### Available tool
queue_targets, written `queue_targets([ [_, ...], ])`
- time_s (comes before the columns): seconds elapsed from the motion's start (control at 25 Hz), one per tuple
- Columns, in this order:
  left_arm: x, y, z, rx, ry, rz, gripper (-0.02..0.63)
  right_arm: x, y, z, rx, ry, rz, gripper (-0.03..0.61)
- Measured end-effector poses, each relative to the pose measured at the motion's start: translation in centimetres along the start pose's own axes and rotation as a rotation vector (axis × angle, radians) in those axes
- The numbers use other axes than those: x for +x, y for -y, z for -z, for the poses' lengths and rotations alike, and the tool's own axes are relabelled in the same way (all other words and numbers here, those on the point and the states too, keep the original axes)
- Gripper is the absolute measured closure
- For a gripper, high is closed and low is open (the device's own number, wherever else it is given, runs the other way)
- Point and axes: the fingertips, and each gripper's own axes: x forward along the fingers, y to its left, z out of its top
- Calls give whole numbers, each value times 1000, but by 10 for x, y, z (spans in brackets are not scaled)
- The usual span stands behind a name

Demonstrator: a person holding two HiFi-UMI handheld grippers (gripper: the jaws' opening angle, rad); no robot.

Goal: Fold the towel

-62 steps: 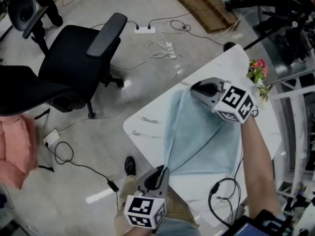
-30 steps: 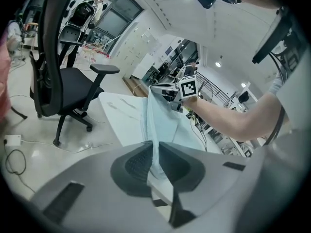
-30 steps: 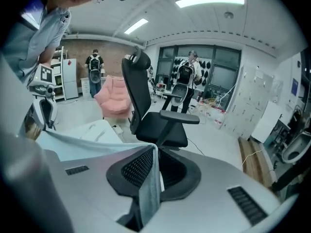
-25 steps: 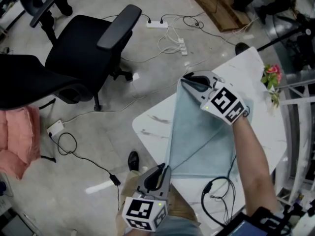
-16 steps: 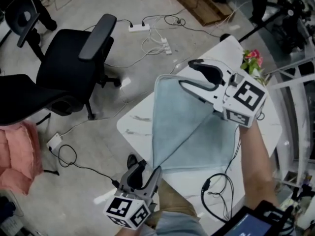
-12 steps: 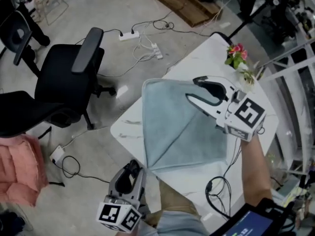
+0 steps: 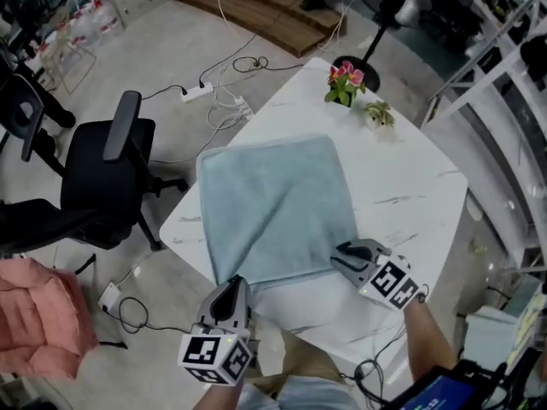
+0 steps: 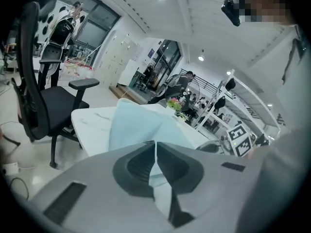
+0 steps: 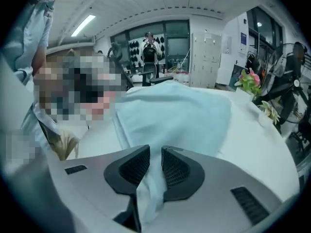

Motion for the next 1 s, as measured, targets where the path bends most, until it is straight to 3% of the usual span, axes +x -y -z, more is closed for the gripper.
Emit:
queue_targets([
  [0.28, 24, 27, 51, 3, -72, -39, 595, -26, -6, 54, 8, -41, 25, 503],
  [0.6, 29, 72, 105, 60, -198, 27, 595, -84, -52, 131, 182, -87, 86, 505],
  [0.8, 37, 69, 104, 119, -258, 31, 595, -95, -91, 148, 325, -56, 153, 505],
  [1.0, 57, 60, 87, 242, -346, 59, 595, -87, -118, 139, 440, -9, 195, 505],
])
